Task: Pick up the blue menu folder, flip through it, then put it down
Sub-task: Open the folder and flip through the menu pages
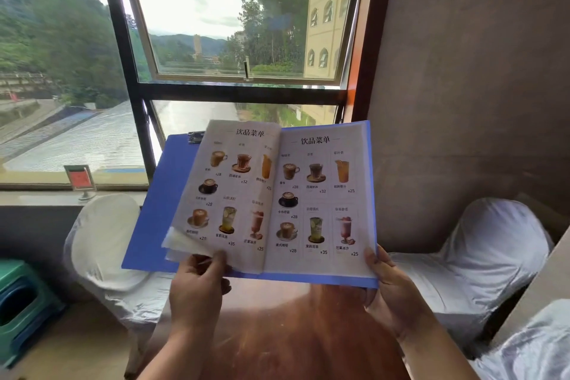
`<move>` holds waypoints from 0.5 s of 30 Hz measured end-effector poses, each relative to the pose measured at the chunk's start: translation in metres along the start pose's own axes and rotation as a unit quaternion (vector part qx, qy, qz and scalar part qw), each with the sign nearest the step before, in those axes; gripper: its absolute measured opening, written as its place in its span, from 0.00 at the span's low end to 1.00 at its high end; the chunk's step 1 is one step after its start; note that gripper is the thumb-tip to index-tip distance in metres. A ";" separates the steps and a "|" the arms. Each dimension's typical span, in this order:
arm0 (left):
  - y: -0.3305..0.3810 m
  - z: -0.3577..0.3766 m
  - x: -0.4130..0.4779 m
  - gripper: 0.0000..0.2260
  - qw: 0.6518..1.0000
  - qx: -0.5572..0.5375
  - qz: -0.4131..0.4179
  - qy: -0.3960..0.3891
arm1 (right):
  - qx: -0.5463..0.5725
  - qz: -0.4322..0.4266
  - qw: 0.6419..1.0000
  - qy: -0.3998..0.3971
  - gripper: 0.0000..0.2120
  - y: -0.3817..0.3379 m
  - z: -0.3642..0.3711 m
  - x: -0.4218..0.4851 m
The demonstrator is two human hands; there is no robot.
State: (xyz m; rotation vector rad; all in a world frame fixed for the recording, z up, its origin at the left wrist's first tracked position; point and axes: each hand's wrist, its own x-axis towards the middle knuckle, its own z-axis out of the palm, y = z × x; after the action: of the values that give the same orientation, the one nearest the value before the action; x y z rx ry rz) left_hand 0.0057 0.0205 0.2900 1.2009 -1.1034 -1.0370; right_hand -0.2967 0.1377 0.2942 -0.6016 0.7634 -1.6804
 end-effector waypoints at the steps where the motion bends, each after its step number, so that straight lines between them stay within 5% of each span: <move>1: -0.003 -0.003 0.003 0.09 1.000 0.005 -0.006 0.007 | -0.004 0.001 1.000 -0.006 0.18 -0.001 0.002 0.001; 6: -0.011 -0.015 0.011 0.17 0.998 0.040 -0.044 0.012 | -0.019 0.006 0.999 -0.028 0.34 -0.006 0.004 0.004; 12: -0.015 -0.018 0.013 0.28 0.984 0.001 -0.173 -0.051 | -0.026 0.011 0.999 -0.014 0.33 -0.007 0.007 0.006; 15: -0.016 -0.020 0.015 0.26 0.985 -0.047 -0.153 -0.057 | -0.019 -0.001 1.000 -0.001 0.21 -0.005 0.005 0.008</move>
State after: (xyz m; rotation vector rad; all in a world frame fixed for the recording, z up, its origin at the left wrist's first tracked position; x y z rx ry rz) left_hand 0.0280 0.0076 0.2748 1.2732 -0.9631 -1.3929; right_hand -0.2984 0.1297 0.3008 -0.6307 0.7942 -1.6698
